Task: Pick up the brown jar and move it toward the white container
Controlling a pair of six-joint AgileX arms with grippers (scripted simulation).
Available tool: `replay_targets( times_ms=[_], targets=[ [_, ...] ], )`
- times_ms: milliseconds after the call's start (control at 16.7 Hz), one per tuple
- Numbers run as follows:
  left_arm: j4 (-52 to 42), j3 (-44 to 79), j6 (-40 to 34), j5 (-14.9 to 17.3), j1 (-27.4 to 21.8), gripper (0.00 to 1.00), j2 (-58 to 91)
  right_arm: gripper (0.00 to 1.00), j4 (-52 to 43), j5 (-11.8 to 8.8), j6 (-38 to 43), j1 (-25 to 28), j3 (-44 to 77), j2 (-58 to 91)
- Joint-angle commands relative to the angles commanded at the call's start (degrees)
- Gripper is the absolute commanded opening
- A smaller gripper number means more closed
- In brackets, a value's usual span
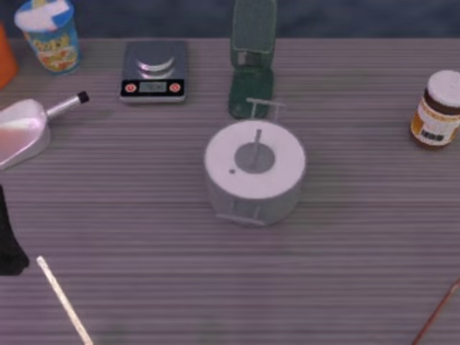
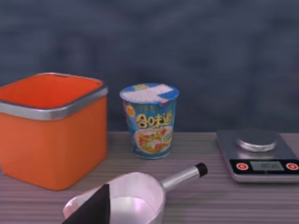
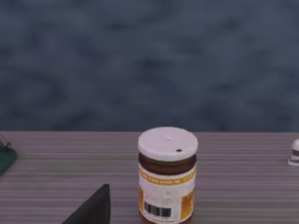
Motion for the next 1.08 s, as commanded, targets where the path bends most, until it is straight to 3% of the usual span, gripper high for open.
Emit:
replay_targets(
  times_ms=[240, 540, 780, 1080],
  targets=[
    [0.0, 0.0, 0.0, 0.0, 0.0, 1.00, 0.0, 1.00, -1.6, 0.1, -0.1, -0.2, 1.3, 1.7],
    [0.0, 0.0, 0.0, 0.0, 0.0, 1.00, 0.0, 1.00, -14.2, 1.2, -1.0, -1.8, 12.8, 16.2],
    [0.0, 0.0, 0.0, 0.0, 0.0, 1.00, 0.0, 1.00, -29.1, 2.2, -2.6, -3.5, 30.8, 36.5],
    [0.0, 0.0, 0.0, 0.0, 0.0, 1.00, 0.0, 1.00, -46.9, 2.6, -5.7, -4.7, 62.3, 65.7]
  ],
)
